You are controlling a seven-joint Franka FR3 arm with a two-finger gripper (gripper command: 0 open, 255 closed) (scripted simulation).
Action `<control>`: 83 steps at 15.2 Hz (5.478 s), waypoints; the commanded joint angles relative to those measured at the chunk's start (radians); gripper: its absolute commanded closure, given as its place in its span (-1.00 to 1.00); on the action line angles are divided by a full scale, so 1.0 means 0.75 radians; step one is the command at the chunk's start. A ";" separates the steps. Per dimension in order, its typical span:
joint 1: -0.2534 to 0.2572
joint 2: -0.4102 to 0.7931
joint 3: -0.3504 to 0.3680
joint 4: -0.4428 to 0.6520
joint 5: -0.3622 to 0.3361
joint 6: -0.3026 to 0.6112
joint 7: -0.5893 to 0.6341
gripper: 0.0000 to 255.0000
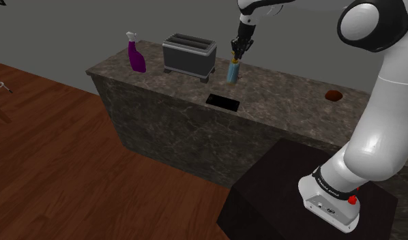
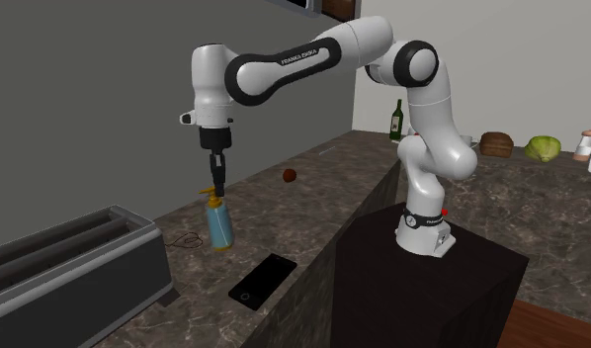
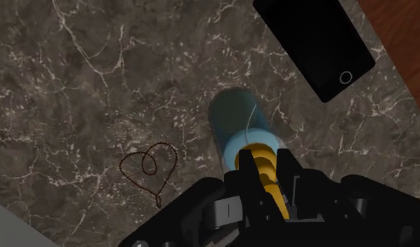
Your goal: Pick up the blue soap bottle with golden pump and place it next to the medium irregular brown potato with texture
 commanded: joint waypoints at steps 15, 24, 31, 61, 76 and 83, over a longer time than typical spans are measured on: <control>-0.012 -0.007 -0.006 0.280 -0.010 -0.286 0.026 1.00; -0.030 0.038 -0.007 0.511 -0.002 -0.472 0.038 1.00; -0.056 0.117 -0.006 0.762 0.015 -0.645 0.048 1.00; -0.458 -0.222 -0.248 0.372 -0.003 -0.653 -0.621 1.00; -0.685 -0.131 -0.367 0.392 0.052 -0.628 -0.960 1.00; -0.657 -0.181 -0.363 0.199 0.027 -0.479 -0.961 1.00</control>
